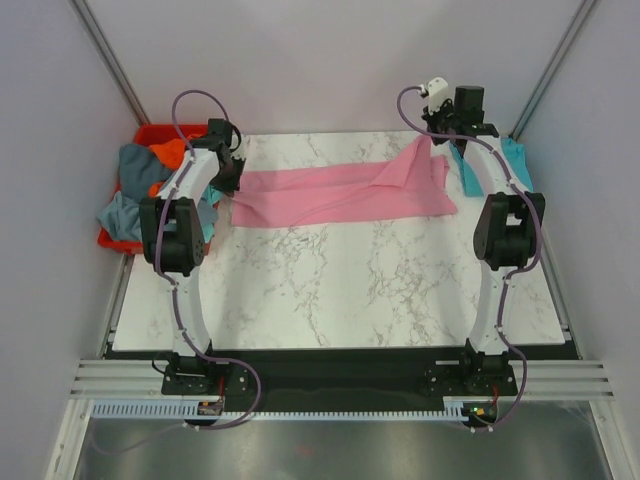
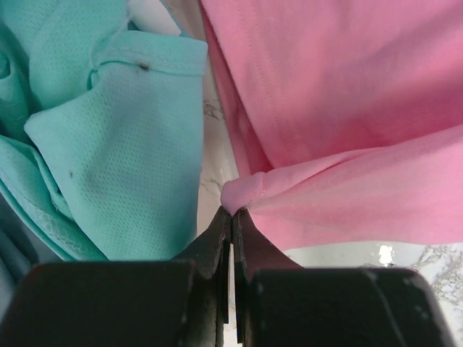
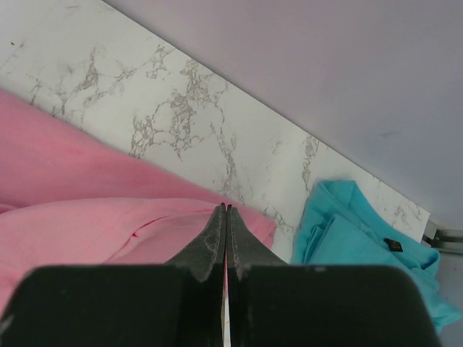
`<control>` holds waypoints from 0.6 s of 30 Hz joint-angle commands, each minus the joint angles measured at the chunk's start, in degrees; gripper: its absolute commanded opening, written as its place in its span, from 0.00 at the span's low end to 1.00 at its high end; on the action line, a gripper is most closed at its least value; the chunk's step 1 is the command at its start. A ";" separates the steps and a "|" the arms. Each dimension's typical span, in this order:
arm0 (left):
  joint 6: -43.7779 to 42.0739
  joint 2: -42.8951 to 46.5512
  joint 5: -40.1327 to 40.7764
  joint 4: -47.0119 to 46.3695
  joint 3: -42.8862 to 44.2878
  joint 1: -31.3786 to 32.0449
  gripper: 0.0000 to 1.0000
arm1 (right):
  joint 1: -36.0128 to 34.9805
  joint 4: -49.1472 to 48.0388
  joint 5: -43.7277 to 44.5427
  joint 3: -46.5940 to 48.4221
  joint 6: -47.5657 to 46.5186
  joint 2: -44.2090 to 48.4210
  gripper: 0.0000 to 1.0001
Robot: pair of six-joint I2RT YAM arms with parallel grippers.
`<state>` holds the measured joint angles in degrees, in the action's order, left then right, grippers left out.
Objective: Fold and stack the t-shirts
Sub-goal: Fold the tshirt
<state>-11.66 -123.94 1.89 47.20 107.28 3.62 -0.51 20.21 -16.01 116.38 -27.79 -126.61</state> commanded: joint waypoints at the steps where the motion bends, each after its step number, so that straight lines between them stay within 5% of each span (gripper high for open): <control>1: -1.08 -1.13 4.26 -2.37 3.10 -0.19 0.02 | 0.16 -3.59 1.68 3.33 1.34 -1.97 0.00; 7: -0.91 -3.41 6.10 -3.60 4.69 -0.10 0.02 | -0.45 -4.56 2.83 5.87 1.68 -5.66 0.00; 10: -0.21 -4.90 9.16 -4.66 5.92 0.42 0.25 | -1.07 -6.58 6.67 6.14 2.56 -6.98 0.00; 11: -0.29 -4.91 9.36 -4.92 6.44 1.12 0.47 | -1.33 -7.28 8.09 6.14 3.00 -7.16 0.05; 12: -0.73 -4.73 9.36 -4.92 6.62 1.65 0.54 | -1.42 -7.37 8.62 6.14 3.27 -6.90 0.26; 13: -0.38 -3.25 9.53 -5.01 6.53 2.00 0.60 | -1.42 -7.46 9.50 6.23 3.62 -6.55 0.35; 15: 0.32 -0.88 8.92 -4.66 6.19 2.97 0.68 | -1.42 -7.64 10.29 6.41 5.37 -4.80 0.52; 18: 0.41 4.13 9.09 -4.92 4.52 4.73 0.70 | -1.42 -7.55 10.48 5.79 8.09 -1.20 0.57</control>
<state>-11.38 -127.50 9.04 44.42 111.02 7.18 -1.76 15.59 -7.57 119.85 -23.49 -133.58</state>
